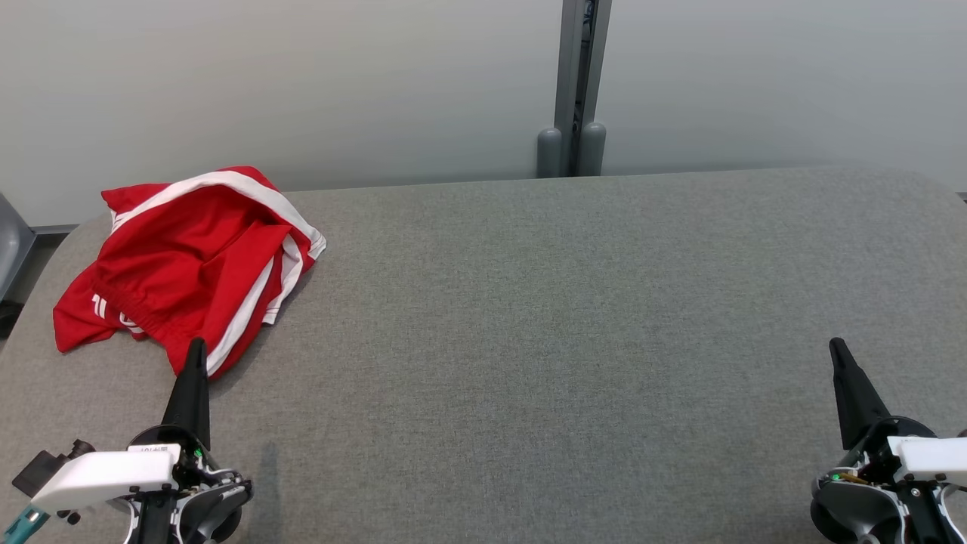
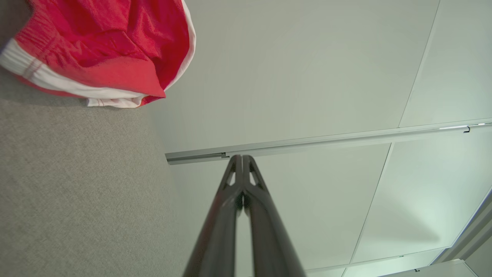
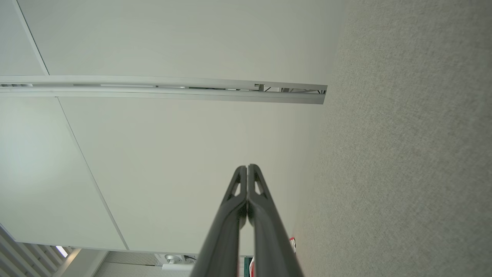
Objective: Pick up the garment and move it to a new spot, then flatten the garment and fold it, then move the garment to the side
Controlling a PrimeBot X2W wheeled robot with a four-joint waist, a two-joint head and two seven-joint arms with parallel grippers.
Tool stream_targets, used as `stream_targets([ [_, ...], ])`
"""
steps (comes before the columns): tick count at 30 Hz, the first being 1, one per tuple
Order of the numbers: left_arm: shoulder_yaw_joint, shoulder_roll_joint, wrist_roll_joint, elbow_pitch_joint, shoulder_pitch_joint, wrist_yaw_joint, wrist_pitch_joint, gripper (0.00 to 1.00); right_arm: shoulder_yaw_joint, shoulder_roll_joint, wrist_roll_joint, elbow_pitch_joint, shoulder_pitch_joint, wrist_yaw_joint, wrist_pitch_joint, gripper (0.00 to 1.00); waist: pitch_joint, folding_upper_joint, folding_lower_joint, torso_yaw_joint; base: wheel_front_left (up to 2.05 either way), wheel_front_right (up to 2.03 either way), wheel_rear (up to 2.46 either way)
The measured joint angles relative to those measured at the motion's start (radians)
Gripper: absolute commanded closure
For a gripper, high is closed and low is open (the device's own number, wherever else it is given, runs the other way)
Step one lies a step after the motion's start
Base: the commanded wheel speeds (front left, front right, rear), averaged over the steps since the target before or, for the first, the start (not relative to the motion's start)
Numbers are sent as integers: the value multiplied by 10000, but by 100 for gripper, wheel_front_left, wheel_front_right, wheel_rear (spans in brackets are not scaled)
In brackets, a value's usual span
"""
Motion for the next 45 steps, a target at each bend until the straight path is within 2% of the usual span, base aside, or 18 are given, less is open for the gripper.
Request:
stream_targets([
  [45, 0, 0, 0, 0, 0, 0, 0, 100, 0, 0, 0, 0, 0, 0, 0, 100, 0, 0, 0, 0, 0, 0, 0],
])
